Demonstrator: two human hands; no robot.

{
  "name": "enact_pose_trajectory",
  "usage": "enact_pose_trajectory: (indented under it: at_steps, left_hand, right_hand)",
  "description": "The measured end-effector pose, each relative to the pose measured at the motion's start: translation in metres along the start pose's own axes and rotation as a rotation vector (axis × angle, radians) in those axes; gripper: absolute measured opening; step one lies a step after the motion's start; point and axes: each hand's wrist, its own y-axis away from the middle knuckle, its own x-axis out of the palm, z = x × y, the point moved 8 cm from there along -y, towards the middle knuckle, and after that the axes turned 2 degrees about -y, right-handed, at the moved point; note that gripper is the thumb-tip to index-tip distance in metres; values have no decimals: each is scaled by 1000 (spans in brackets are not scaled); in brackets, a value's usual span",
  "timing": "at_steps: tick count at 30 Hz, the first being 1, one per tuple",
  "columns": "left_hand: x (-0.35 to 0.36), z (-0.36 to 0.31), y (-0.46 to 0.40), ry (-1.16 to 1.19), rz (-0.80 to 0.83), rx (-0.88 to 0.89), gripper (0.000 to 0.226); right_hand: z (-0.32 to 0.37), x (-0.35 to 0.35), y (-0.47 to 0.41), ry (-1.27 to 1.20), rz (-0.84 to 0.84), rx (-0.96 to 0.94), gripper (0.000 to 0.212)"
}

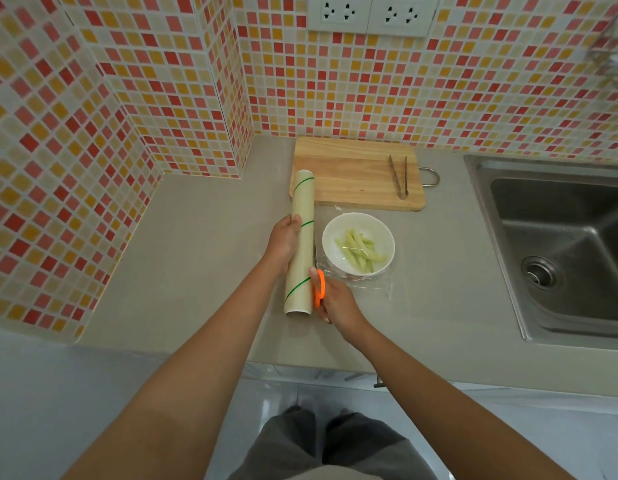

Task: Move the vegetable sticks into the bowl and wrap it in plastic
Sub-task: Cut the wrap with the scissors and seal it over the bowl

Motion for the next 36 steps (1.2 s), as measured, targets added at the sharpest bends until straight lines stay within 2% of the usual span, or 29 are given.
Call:
enact_pose_trajectory:
  at_steps: [8, 20, 36]
  left_hand:
    - [0, -2, 4, -1, -1, 16, 25]
    - [-3, -3, 7, 21, 12, 10, 27]
    - [-7, -7, 15, 26, 25, -3, 33]
  right_hand:
    - [15, -1, -12, 0, 11, -52, 49]
    - [23, -7, -33, 87, -30, 99, 57]
    - [42, -8, -53, 100, -55, 115, 57]
